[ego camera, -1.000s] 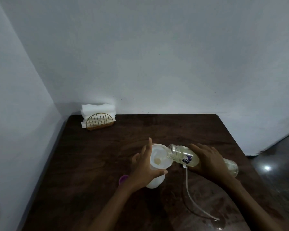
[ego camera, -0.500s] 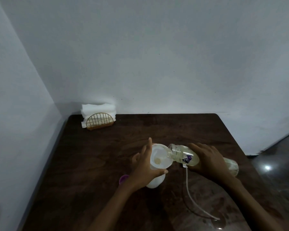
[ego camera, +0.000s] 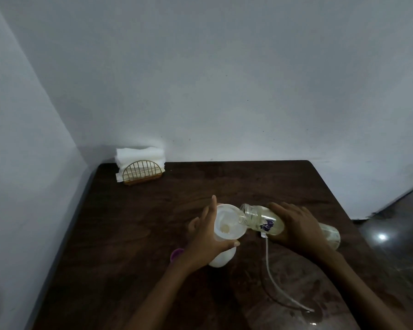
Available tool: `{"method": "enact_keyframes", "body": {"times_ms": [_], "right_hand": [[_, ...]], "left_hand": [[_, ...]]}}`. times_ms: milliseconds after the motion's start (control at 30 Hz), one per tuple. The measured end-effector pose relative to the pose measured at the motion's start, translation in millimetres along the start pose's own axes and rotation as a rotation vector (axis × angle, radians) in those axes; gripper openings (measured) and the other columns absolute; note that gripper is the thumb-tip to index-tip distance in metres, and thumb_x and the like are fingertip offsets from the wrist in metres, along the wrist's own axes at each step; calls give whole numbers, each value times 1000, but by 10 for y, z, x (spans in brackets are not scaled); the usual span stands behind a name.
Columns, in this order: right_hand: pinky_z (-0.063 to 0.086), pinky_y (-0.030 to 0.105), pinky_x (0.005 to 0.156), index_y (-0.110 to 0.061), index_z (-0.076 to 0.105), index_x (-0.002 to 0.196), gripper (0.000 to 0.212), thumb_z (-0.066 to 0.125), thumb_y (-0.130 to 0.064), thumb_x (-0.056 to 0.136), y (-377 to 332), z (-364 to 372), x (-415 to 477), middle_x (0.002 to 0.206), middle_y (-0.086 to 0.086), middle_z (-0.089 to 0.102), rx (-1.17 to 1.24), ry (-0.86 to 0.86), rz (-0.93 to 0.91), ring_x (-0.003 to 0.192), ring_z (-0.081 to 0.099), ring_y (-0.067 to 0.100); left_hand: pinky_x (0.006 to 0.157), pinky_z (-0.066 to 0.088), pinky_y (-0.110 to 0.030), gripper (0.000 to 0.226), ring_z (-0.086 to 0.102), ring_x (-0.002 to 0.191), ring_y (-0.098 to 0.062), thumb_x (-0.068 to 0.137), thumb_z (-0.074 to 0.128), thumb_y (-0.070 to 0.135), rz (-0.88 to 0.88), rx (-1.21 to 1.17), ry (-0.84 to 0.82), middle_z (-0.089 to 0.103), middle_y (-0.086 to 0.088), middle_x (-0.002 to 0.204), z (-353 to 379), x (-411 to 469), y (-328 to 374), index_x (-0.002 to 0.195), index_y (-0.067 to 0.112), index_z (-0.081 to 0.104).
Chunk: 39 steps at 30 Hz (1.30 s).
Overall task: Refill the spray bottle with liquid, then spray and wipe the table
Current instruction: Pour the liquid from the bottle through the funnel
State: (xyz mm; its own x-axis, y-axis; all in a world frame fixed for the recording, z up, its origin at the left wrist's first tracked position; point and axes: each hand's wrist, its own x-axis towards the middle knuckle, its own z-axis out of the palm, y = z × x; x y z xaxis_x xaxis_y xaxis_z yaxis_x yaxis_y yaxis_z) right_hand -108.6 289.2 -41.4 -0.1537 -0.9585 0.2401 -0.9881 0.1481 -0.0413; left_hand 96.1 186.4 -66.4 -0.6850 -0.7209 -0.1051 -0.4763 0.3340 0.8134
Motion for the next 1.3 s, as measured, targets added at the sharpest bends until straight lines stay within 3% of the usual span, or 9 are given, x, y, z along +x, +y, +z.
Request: {"method": "enact_keyframes", "body": {"times_ms": [1300], "right_hand": [[39,30,61,-23,61,102,58,81,-43,52,-13,-30,12,83,-1,65,-14,-28,16,73,63,21]], "left_hand": [[112,9,-36,115,17,138,-18,68,74,48,6,-5,15,17,8,153,16,28,-61,143,35,-12]]}}
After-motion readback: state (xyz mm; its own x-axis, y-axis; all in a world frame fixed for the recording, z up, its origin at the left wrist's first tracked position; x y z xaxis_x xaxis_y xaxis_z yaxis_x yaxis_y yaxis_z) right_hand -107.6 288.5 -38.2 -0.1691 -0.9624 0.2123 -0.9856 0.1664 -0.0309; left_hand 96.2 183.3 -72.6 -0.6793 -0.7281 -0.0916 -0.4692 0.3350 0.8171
